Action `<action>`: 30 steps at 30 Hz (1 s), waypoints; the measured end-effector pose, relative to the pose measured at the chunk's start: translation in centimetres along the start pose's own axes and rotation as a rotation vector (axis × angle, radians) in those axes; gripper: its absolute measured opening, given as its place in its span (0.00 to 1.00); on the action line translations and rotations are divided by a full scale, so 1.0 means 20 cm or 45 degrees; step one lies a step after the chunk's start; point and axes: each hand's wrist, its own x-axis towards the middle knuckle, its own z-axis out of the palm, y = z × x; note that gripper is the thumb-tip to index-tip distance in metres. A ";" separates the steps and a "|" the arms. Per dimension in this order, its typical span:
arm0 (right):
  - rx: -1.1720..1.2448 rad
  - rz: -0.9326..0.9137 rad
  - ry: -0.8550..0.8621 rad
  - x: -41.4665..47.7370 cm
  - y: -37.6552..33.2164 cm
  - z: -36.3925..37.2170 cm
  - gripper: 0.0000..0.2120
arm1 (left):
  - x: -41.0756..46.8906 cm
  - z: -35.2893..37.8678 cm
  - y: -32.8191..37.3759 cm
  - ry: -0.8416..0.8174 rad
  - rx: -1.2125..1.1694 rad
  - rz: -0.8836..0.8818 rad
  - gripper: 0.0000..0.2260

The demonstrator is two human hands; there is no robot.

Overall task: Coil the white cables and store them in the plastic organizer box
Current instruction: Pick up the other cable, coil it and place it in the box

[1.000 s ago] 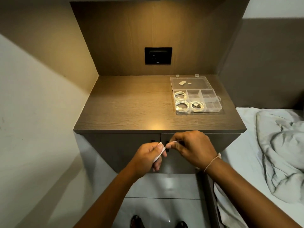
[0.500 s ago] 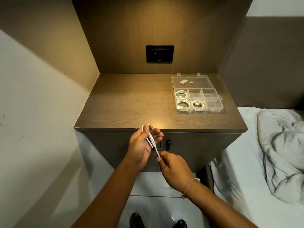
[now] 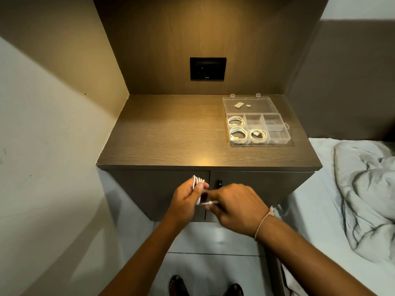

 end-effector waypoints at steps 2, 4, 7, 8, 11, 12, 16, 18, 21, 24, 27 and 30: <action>0.021 0.003 0.033 0.01 0.04 -0.04 0.08 | -0.04 0.01 0.00 -0.075 0.104 0.048 0.13; 0.003 0.022 0.094 0.00 0.07 -0.06 0.10 | -0.07 0.03 0.01 -0.139 0.095 0.065 0.14; -0.069 0.063 0.225 -0.02 0.09 -0.03 0.12 | -0.08 0.05 0.03 -0.146 -0.034 -0.005 0.15; -0.056 0.074 0.245 -0.03 0.08 -0.02 0.12 | -0.08 0.05 0.04 -0.129 -0.074 -0.027 0.15; 0.000 0.100 0.258 -0.06 0.05 0.04 0.09 | -0.09 0.06 0.02 -0.015 -0.072 -0.042 0.18; 0.016 0.101 0.262 -0.07 0.05 0.05 0.07 | -0.09 0.07 0.02 0.020 -0.046 -0.036 0.20; 0.117 0.140 0.253 -0.09 0.04 0.10 0.03 | -0.11 0.11 0.01 0.107 -0.003 -0.082 0.24; 0.272 0.216 0.237 -0.09 0.04 0.11 0.09 | -0.12 0.13 0.02 0.113 -0.035 -0.132 0.26; 0.493 0.289 0.166 -0.10 0.05 0.13 0.18 | -0.14 0.14 0.03 0.113 -0.087 -0.161 0.27; 0.705 0.330 0.154 -0.11 0.05 0.16 0.14 | -0.15 0.15 0.03 0.135 -0.141 -0.197 0.25; 0.817 0.384 0.194 -0.11 0.05 0.18 0.07 | -0.16 0.16 0.01 0.228 -0.188 -0.223 0.24; 0.830 0.408 0.238 -0.11 0.03 0.19 0.06 | -0.16 0.19 -0.02 0.388 -0.151 -0.227 0.24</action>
